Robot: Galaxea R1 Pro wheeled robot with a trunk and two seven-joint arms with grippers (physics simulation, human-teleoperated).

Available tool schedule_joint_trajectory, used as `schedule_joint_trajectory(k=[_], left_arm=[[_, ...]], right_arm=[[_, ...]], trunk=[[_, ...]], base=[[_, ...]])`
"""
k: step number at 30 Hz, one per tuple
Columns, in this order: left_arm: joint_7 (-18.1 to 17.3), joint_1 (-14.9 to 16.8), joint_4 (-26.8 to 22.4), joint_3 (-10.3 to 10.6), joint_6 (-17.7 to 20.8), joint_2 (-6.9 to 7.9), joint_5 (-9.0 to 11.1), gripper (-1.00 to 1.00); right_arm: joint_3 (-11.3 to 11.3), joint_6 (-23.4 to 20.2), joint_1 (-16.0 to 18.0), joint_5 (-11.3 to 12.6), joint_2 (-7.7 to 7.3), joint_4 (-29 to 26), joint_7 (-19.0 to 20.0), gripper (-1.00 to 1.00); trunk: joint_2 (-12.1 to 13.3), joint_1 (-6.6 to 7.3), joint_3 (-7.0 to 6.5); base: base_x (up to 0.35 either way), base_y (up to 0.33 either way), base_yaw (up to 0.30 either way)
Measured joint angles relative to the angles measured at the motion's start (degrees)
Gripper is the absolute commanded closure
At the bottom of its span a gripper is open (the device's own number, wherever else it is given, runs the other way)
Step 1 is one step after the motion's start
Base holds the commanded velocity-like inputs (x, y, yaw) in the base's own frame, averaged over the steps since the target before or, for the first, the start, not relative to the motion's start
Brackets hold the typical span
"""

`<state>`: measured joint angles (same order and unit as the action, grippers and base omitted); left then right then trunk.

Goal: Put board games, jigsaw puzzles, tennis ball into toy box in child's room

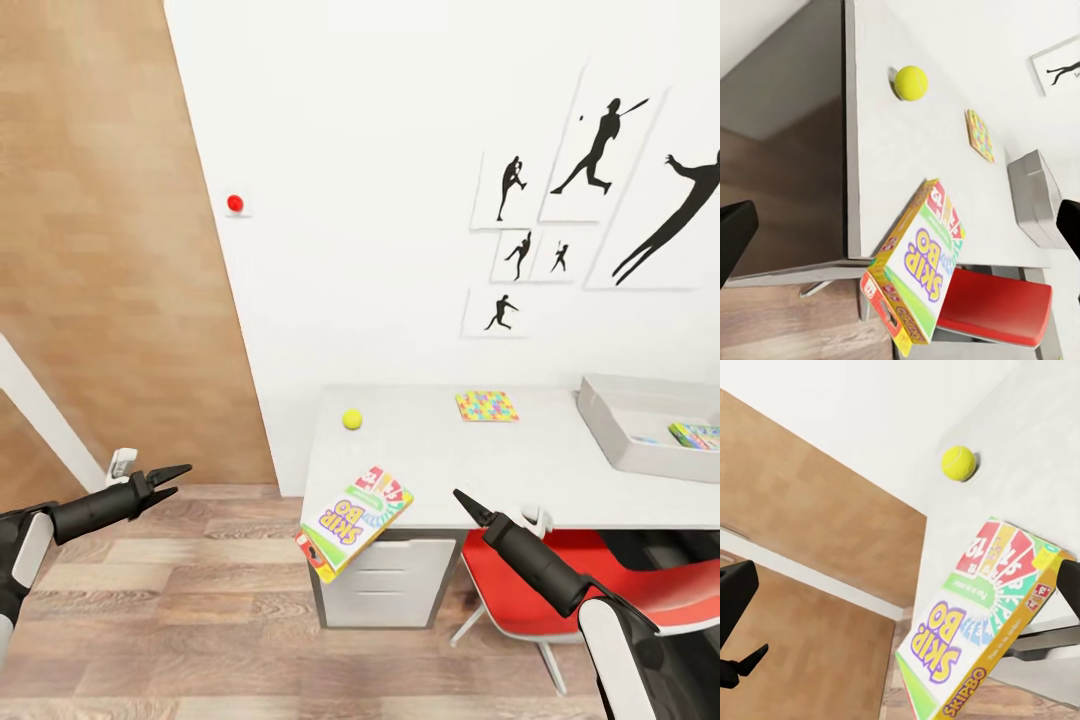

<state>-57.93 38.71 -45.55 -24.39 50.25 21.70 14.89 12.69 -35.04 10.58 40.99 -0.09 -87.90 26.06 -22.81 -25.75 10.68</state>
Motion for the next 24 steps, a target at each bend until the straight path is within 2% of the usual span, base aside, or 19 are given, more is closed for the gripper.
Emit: schedule_joint_trajectory(k=[15, 24], left_arm=[[0.03, 0.00, 0.01, -0.01, 0.16, -0.11, 0.02, -1.00], [0.01, 0.00, 0.01, -0.06, 0.36, -0.12, 0.01, -1.00]], right_arm=[[0.01, -0.11, 0.00, 0.07, -0.06, 0.03, 0.19, -1.00], [0.37, -0.22, 0.00, 0.02, -0.16, 0.03, 0.41, -1.00]], trunk=[[0.00, 0.00, -1.43], [-3.60, -1.98, -0.63]], base=[[0.000, 0.000, 0.000], [0.000, 0.000, 0.000]])
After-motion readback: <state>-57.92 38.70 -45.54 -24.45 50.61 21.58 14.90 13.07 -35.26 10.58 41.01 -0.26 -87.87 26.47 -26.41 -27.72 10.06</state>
